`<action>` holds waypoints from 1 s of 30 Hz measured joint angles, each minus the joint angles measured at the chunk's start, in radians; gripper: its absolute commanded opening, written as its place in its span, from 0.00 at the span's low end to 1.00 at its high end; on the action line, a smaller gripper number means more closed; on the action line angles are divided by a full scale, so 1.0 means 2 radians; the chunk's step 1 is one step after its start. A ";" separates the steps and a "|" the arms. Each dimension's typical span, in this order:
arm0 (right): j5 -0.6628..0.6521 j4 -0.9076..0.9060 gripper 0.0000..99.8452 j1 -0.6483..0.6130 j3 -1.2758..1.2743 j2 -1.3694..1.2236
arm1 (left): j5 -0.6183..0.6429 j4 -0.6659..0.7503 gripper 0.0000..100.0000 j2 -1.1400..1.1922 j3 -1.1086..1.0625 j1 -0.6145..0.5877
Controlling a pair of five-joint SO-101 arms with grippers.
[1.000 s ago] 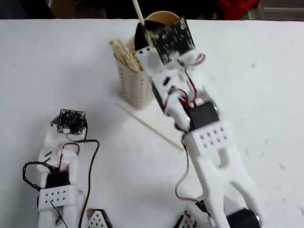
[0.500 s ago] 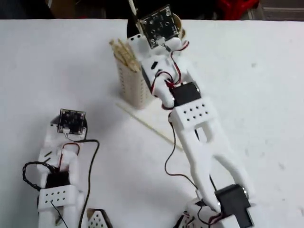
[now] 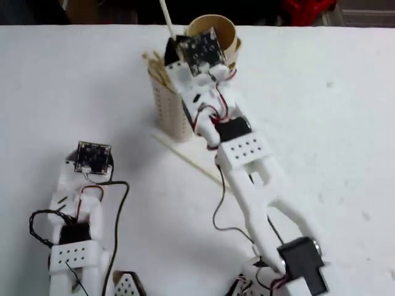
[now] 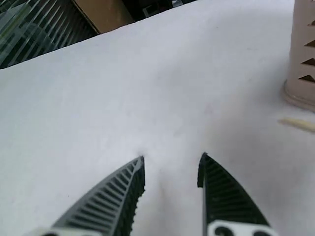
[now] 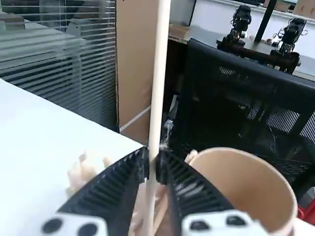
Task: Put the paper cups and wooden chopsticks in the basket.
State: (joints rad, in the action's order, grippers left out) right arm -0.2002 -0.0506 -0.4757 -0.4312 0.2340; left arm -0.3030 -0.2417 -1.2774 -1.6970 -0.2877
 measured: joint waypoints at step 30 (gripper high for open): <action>-0.216 -0.486 0.17 -0.083 -0.133 0.116 | 0.000 0.000 0.19 0.000 0.000 0.000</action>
State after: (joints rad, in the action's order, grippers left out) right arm -0.6329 -1.0234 -0.6414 -0.6981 0.4657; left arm -0.3030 -0.2417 -1.2774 -1.6970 -0.2877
